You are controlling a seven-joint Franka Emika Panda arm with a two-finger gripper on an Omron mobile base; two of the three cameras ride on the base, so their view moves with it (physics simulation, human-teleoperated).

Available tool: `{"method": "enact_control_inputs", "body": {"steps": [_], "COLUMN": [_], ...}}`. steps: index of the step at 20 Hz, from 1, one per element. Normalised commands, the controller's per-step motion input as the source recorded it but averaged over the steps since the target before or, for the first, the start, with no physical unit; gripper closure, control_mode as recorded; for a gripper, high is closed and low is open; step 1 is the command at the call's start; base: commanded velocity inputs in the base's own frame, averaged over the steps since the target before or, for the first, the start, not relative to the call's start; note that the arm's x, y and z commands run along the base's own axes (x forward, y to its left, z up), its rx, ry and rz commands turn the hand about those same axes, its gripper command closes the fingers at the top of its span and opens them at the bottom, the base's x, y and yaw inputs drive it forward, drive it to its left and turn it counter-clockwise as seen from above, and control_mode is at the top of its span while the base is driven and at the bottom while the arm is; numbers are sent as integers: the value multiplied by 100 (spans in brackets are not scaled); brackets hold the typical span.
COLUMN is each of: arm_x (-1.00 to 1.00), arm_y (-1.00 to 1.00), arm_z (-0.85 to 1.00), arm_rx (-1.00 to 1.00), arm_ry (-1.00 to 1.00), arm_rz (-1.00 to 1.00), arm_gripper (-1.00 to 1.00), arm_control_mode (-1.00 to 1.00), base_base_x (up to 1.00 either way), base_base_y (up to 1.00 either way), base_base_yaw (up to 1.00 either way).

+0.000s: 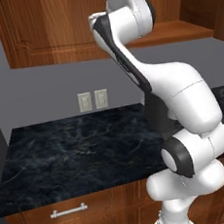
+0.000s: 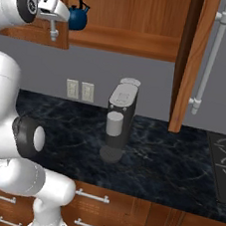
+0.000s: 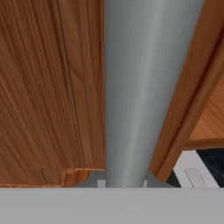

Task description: Open the cabinet, pick the kettle from the cabinet, and place it in the sink.

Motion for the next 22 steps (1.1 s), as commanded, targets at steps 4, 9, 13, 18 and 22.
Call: {"method": "enact_control_inputs", "body": {"steps": [4,9,13,18,22], "arm_x": [-60,-61,-59,-58,-55], "arm_y": [28,33,39,41,43], "arm_z": [-6,-8,-9,-9,-8], "arm_rx": [6,4,1,0,0], "arm_ry": [0,0,0,0,0], "arm_rz": [0,0,-3,-5,-5], "arm_gripper": [100,100,100,100,100], "arm_control_mode": [-100,-100,-100,-100,-100], "base_base_x": [0,0,0,0,0], "base_base_y": [0,0,0,0,0], "base_base_yaw": [0,0,0,0,0]}}
